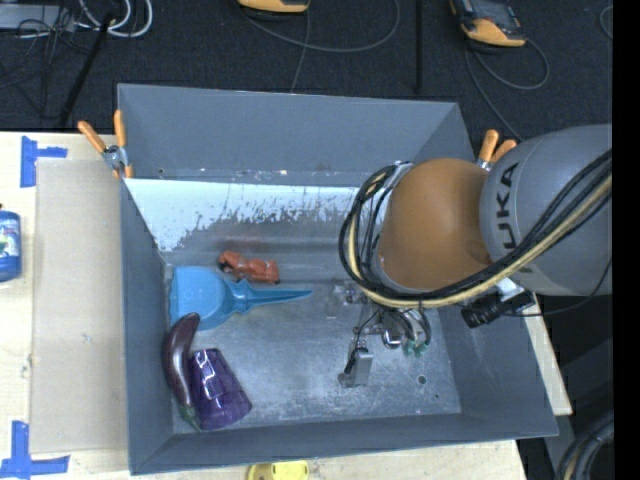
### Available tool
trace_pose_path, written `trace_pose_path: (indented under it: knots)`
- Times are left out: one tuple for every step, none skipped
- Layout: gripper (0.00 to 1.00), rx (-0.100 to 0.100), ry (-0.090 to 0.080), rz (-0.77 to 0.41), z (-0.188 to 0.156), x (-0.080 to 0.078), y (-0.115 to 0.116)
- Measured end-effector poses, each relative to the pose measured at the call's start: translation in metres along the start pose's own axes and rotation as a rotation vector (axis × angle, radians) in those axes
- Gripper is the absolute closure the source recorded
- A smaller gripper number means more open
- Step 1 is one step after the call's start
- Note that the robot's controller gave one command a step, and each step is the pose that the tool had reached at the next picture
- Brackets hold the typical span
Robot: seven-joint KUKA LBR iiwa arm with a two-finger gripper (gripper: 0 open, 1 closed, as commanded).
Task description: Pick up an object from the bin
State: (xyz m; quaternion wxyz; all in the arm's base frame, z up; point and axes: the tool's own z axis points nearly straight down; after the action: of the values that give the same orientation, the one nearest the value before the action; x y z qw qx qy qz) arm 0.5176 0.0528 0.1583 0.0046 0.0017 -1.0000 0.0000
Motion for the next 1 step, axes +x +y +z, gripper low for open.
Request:
trace_pose_path:
  knots:
    - [0.00, -0.001, -0.008, 0.002, -0.0043, -0.0017, -0.0002]
